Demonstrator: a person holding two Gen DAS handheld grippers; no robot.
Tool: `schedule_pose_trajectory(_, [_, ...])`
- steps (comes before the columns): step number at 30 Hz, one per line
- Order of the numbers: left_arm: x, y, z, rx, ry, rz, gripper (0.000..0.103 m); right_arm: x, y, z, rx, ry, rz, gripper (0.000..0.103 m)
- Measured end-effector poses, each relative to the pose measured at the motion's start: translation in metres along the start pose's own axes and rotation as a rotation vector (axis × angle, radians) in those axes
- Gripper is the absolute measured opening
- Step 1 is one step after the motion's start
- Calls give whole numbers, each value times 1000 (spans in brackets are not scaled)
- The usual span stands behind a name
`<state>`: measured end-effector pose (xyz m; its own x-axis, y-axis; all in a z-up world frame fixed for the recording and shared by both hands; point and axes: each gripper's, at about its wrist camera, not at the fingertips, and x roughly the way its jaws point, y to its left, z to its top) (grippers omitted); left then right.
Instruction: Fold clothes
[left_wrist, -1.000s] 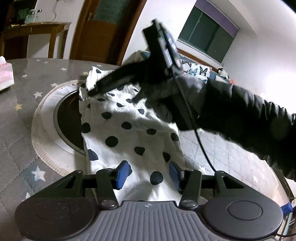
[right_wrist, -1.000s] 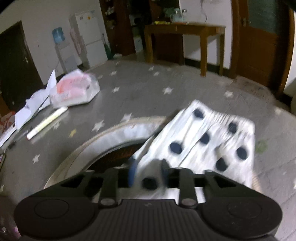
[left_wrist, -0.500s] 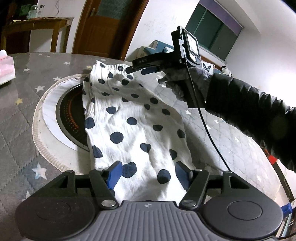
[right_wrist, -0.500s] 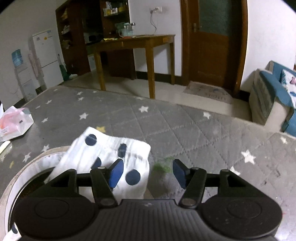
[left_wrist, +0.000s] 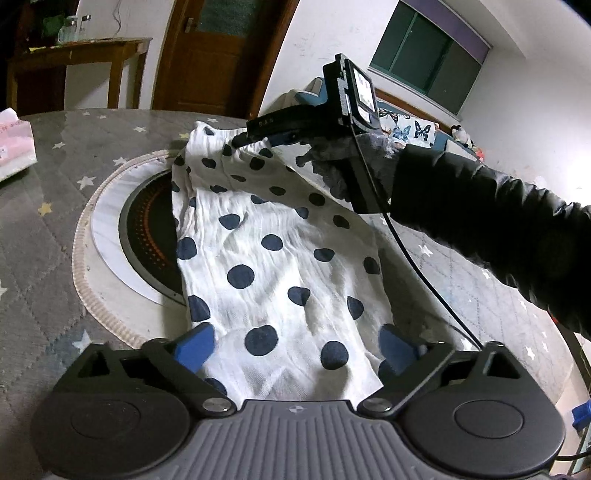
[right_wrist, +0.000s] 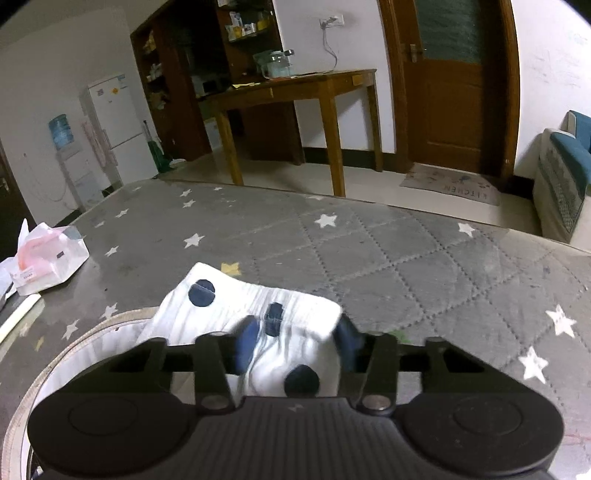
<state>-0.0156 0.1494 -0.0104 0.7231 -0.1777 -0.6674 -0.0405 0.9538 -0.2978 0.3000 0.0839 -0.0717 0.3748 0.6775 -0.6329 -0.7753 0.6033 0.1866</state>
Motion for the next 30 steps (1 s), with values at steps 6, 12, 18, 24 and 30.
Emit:
schedule_pose_trajectory(6, [-1, 3, -1, -8, 4, 34, 103, -18, 0, 0, 49, -19, 50, 18])
schedule_pose_trajectory(12, [-7, 5, -5, -13, 0, 73, 103, -53, 16, 2, 39, -57, 80, 17])
schedule_pose_trajectory(18, [-18, 8, -11, -21, -10, 123, 103, -90, 32, 1, 33, -93, 113, 17])
schedule_pose_trajectory(24, [-29, 11, -15, -28, -15, 181, 103, -139, 49, -23, 35, -105, 171, 16])
schedule_pose_trajectory(30, [-38, 13, -16, -35, -30, 240, 103, -182, 73, -59, 17, -90, 247, 16])
